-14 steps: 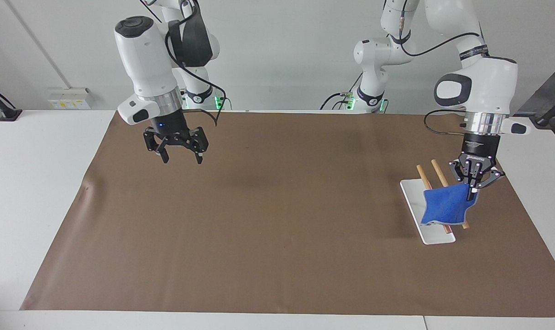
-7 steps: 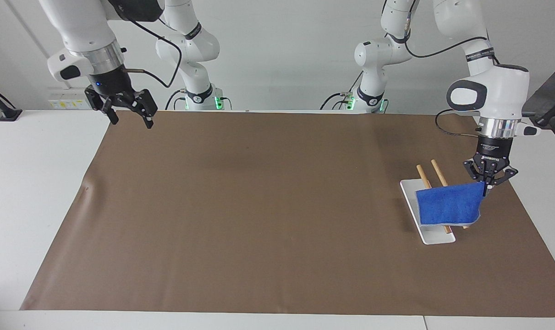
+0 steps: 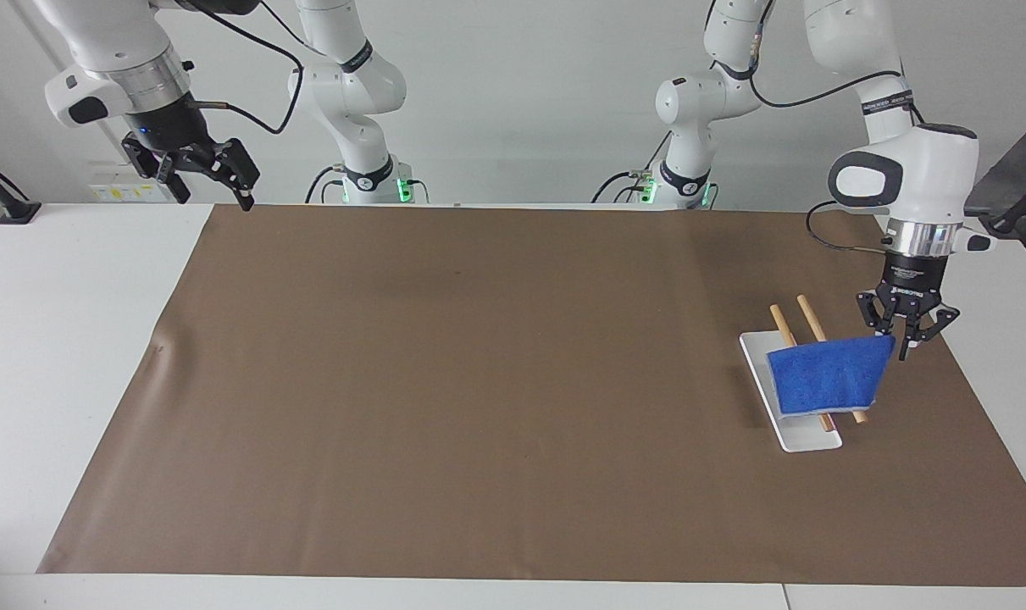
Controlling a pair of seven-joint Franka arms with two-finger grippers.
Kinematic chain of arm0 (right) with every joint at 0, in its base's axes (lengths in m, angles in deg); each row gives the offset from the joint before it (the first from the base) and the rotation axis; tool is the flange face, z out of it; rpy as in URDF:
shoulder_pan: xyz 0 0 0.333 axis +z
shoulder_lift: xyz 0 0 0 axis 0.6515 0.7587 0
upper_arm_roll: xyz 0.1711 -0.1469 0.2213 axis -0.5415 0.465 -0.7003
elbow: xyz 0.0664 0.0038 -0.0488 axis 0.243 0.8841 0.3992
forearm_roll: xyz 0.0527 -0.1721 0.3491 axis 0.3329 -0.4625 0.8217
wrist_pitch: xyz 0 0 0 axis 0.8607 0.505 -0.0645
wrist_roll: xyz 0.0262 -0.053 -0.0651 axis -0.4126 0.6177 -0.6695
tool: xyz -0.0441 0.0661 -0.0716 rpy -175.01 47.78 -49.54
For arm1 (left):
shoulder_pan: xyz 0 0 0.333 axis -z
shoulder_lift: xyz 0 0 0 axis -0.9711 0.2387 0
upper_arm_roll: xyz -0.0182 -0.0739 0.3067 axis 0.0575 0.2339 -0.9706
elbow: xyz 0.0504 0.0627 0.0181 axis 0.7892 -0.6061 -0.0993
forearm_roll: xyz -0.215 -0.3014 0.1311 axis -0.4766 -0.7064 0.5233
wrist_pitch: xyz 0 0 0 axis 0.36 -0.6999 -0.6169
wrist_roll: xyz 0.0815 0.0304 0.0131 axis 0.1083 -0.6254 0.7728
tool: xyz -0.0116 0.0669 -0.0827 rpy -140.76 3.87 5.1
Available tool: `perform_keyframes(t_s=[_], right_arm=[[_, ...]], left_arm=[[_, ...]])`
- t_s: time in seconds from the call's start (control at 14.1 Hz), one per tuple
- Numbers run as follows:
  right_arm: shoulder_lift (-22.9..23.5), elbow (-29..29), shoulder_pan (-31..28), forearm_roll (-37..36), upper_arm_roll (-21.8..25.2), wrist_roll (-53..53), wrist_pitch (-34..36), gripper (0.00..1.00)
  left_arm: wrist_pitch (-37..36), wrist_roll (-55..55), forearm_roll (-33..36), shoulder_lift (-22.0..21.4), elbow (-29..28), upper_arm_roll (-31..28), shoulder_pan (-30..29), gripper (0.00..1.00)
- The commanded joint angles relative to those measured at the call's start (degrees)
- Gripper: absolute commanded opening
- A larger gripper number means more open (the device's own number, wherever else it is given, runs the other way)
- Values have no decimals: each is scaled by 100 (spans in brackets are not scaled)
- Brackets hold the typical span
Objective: Right arm passes towel to left arm to hang
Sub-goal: 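Lower the towel over the wooden dowels with the left gripper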
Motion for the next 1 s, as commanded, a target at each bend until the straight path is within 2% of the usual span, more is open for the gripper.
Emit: perform_keyframes(t_s=[0.0, 0.14, 0.28, 0.43, 0.64, 0.92], right_arm=[[-208, 264, -11, -80, -41, -75, -164, 100], [-129, 98, -11, -36, -59, -102, -95, 100], [-67, -44, -11, 26, -59, -93, 160, 100], [-94, 26, 6, 8, -67, -67, 108, 100], [-138, 132, 217, -281, -94, -84, 47, 100], [-138, 158, 218, -290, -103, -102, -15, 100]], left_arm=[[19, -138, -54, -73, 34, 51, -116, 100], [-42, -348, -54, -99, 121, 51, -134, 100], [-410, -559, -46, -187, 175, 43, -108, 100], [-770, -980, -45, -441, 166, 60, -11, 100], [-1534, -1787, -37, -802, 183, 104, 313, 100], [-2213, -2967, -19, -943, 263, 113, 1112, 100]])
